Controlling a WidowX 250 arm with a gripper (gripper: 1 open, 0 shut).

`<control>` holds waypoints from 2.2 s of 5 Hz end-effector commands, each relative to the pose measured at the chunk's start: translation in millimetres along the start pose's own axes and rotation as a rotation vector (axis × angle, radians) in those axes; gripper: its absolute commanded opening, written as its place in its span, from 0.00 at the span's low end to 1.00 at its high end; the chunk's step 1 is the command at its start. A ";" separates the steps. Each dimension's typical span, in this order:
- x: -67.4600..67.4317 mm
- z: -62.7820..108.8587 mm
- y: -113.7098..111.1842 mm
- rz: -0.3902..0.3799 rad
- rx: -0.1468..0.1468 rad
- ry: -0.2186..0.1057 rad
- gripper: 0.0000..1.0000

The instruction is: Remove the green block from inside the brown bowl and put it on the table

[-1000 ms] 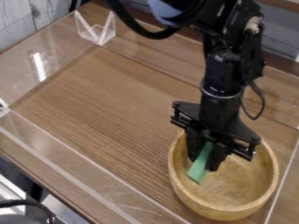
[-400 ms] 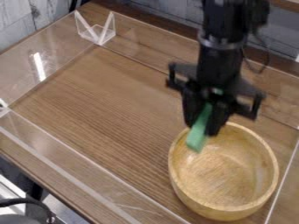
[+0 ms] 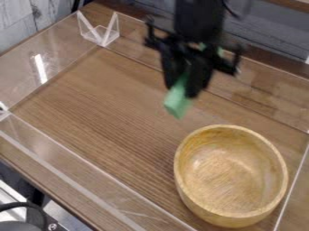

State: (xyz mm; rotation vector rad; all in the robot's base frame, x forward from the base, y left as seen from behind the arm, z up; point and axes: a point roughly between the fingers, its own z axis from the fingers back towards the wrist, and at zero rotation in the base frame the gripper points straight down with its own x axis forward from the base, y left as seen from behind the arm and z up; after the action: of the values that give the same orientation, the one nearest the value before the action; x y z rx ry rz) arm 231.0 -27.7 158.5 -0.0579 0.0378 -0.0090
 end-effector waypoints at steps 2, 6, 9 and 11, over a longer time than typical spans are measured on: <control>-10.1 13.3 45.0 -0.022 0.004 -0.075 0.00; -16.8 -4.6 64.0 -0.007 0.023 -0.076 0.00; -22.9 -15.2 68.8 -0.007 0.035 -0.068 0.00; -24.9 -25.7 70.7 -0.018 0.048 -0.064 0.00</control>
State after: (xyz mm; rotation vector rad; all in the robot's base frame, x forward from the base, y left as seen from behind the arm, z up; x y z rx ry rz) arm 202.9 38.5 120.1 -0.0217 0.0171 -0.0353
